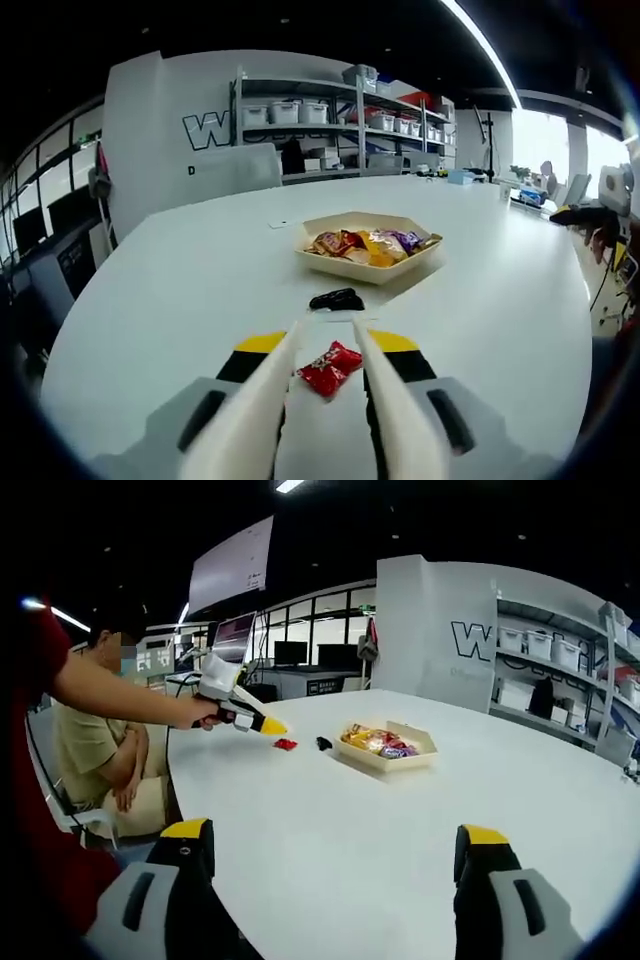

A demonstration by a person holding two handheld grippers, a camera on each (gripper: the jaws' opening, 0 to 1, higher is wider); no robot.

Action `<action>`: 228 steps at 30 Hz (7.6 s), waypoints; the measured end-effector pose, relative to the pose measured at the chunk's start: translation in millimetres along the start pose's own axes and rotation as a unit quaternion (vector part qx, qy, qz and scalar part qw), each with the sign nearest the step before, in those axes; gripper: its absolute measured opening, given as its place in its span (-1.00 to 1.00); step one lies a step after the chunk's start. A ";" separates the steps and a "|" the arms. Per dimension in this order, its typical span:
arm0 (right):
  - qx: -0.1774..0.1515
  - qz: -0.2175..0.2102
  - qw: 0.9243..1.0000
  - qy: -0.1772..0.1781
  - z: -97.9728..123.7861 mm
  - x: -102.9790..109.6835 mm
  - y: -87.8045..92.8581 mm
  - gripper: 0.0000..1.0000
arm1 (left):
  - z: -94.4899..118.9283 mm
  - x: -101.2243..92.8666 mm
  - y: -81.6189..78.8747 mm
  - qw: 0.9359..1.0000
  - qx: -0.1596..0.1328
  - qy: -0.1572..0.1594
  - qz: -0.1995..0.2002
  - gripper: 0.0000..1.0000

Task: Place the target food into the container with the food tongs after gripping and lifting it, then release it inside without dropping or visibly crushing the food.

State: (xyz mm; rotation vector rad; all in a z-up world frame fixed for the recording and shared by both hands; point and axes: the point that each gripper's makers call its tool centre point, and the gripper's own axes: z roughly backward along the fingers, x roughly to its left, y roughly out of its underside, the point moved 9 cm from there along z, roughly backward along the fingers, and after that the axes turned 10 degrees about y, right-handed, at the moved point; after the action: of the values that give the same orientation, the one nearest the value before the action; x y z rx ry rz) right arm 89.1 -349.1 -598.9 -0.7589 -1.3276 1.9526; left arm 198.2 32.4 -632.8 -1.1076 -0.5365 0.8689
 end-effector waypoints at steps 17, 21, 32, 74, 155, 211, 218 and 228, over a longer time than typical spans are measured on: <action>0.013 0.003 1.000 0.005 -0.3 2.2 6.3 0.99 | -3.1 2.4 17.0 1.000 0.017 0.016 0.008 -0.45; 0.018 0.007 1.000 0.005 -0.2 2.2 6.9 0.99 | -4.4 1.0 17.5 1.000 0.015 0.021 0.005 -0.48; 0.024 0.013 1.000 0.002 1.2 2.5 7.3 0.99 | -4.9 -3.2 16.6 1.000 0.015 0.024 0.003 -0.62; 0.027 0.013 0.999 0.013 11.7 -1.7 7.7 0.97 | -28.0 -13.0 -52.2 0.998 -0.031 0.054 -0.007 -0.59; 0.038 0.011 0.999 0.010 12.2 0.5 15.9 0.95 | -28.5 -43.9 -16.2 0.994 0.023 0.106 -0.030 -0.58; 0.054 -0.010 0.998 0.039 24.6 -19.0 28.8 0.94 | -85.8 -33.8 -86.2 0.990 0.016 0.125 -0.068 -0.54; 0.049 -0.011 0.998 0.034 23.0 -16.7 26.6 0.94 | -82.3 -35.7 -84.4 0.989 0.021 0.126 -0.068 -0.53; 0.048 -0.015 0.998 0.037 26.9 -18.5 28.9 0.94 | -81.9 -41.0 -74.4 0.988 0.036 0.129 -0.072 -0.52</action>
State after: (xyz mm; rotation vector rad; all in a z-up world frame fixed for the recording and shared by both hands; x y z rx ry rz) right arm 74.7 -386.6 -615.6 -0.7546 -1.1864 1.9312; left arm 260.9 -59.2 -592.9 -1.0828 -0.3619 0.6043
